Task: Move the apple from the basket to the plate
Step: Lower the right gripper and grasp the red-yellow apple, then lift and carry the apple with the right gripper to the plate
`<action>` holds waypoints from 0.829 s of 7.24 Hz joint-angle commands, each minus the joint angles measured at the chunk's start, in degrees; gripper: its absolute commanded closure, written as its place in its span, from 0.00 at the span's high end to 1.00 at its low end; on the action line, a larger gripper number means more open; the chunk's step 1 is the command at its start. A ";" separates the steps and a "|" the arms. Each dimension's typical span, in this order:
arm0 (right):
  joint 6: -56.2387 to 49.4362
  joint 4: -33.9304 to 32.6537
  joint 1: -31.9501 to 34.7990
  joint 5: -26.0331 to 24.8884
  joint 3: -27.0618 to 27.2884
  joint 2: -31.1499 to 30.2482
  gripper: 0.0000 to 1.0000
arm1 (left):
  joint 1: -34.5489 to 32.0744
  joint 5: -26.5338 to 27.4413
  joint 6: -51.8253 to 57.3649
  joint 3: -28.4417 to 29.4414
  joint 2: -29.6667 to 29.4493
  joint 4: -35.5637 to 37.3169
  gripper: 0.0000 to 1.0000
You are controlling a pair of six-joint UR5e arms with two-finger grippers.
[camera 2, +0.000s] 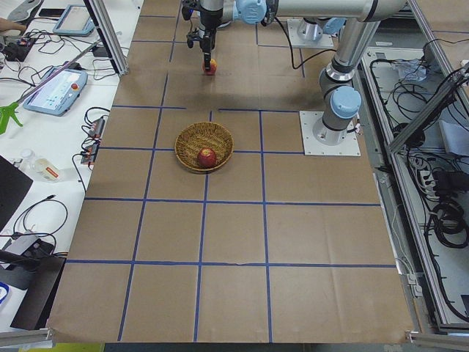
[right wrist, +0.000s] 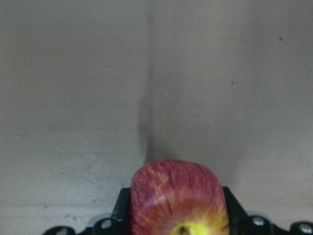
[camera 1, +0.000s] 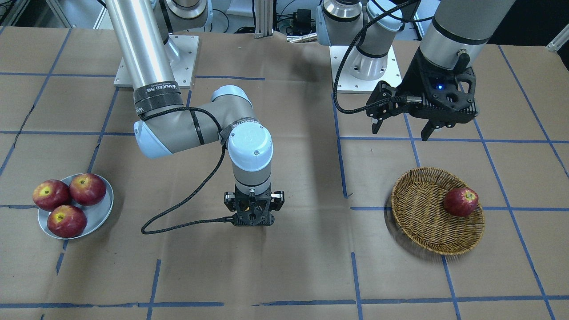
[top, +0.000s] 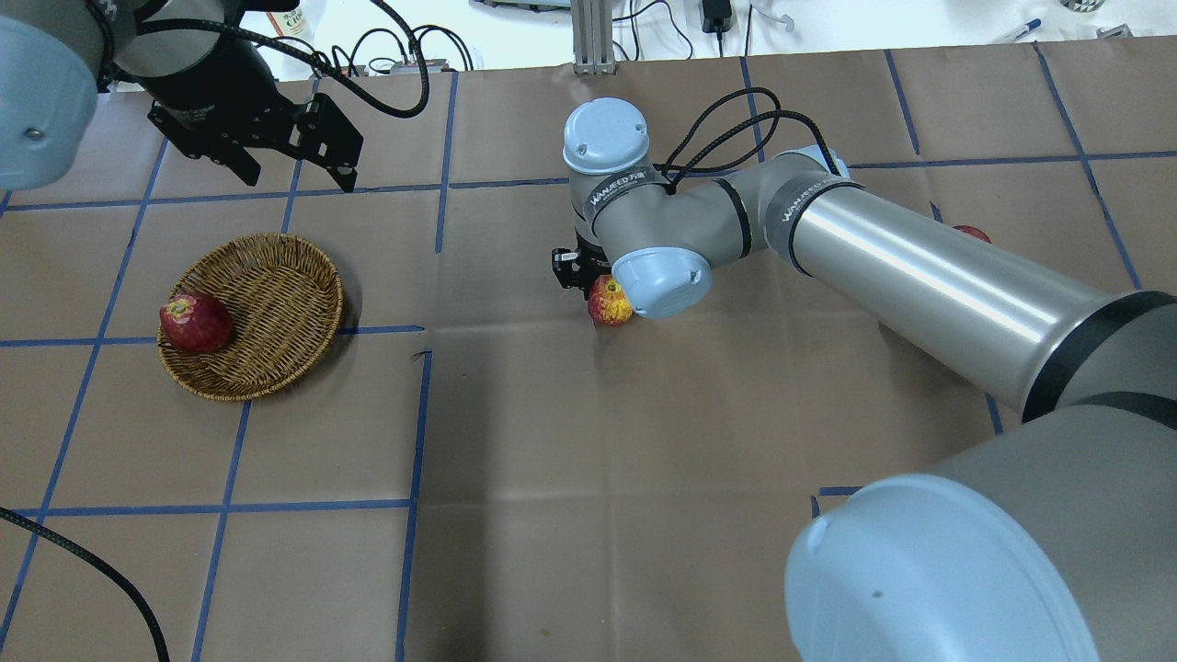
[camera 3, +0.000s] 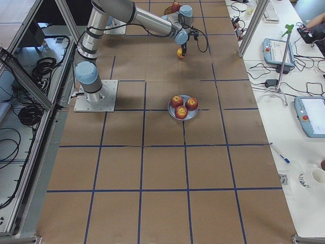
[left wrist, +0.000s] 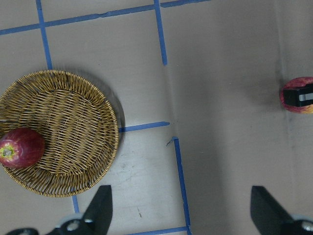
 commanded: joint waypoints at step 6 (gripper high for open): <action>-29.37 23.60 -21.78 -0.53 -2.53 -18.51 0.64 | -0.03 -0.07 0.01 -0.04 0.01 0.09 0.99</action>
